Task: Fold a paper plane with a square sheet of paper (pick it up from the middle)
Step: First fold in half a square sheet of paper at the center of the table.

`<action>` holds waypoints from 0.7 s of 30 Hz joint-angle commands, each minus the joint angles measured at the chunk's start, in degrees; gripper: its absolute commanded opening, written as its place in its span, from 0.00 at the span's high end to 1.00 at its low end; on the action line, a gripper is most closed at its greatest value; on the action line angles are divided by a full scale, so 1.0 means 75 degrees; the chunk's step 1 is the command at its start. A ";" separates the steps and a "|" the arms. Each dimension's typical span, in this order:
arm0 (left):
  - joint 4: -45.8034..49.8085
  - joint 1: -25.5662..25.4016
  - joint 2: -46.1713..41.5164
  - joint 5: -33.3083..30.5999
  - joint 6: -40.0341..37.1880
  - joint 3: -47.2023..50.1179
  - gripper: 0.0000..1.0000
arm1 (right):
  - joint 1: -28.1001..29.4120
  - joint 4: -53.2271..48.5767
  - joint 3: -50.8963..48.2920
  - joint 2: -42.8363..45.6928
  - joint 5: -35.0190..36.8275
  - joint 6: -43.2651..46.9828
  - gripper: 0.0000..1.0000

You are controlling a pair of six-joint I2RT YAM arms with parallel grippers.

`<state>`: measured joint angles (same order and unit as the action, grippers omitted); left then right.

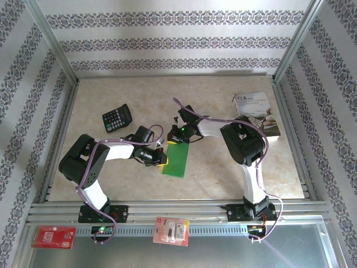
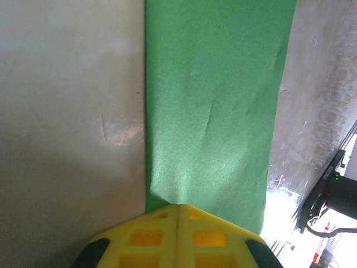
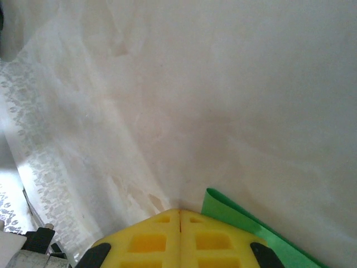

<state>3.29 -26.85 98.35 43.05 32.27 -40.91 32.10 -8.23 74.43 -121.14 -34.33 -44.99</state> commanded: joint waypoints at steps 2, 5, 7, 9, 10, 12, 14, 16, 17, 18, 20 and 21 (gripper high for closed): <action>0.1714 -0.0077 0.0557 -0.1253 -0.0266 0.0509 1.00 | -0.0629 0.0013 0.0388 -0.0499 0.1639 0.0081 1.00; 0.1721 -0.0088 0.0575 -0.1283 -0.0277 0.0508 1.00 | -0.0676 -0.0202 0.0609 -0.0573 0.1694 0.0113 1.00; 0.1709 -0.0100 0.0586 -0.1289 -0.0272 0.0506 1.00 | -0.0705 -0.0370 0.0762 -0.0633 0.1790 0.0147 1.00; 0.1699 -0.0101 0.0598 -0.1295 -0.0269 0.0520 1.00 | -0.0750 -0.0474 0.0883 -0.0673 0.1832 0.0140 1.00; 0.1683 -0.0109 0.0589 -0.1299 -0.0272 0.0527 1.00 | -0.0781 -0.0519 0.0940 -0.0693 0.1861 0.0140 1.00; 0.1677 -0.0117 0.0589 -0.1302 -0.0258 0.0520 1.00 | -0.0836 -0.0614 0.1045 -0.0715 0.1881 0.0162 1.00; 0.1659 -0.0133 0.0575 -0.1300 -0.0248 0.0476 1.00 | -0.0923 -0.0717 0.1165 -0.0685 0.1887 0.0210 1.00; 0.1708 -0.0195 0.0591 -0.1301 -0.0260 0.0375 1.00 | -0.1023 -0.0748 0.1197 -0.0564 0.1804 0.0265 1.00; 0.1687 -0.0207 0.0580 -0.1312 -0.0223 0.0357 1.00 | -0.1064 -0.0754 0.1185 -0.0482 0.1757 0.0300 1.00; 0.1627 -0.0216 0.0561 -0.1327 -0.0166 0.0335 1.00 | -0.1100 -0.0731 0.1137 -0.0345 0.1684 0.0354 1.00; 0.1504 -0.0241 0.0539 -0.1314 -0.0058 0.0326 1.00 | -0.1116 -0.0650 0.0958 0.0019 0.1530 0.0486 1.00; 0.1458 -0.0240 0.0528 -0.1330 -0.0007 0.0332 1.00 | -0.1116 -0.0577 0.0764 0.0245 0.1445 0.0562 1.00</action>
<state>4.08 -27.05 98.37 42.63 32.12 -41.56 25.65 -13.45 81.82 -123.55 -28.38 -43.18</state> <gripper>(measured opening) 0.037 0.050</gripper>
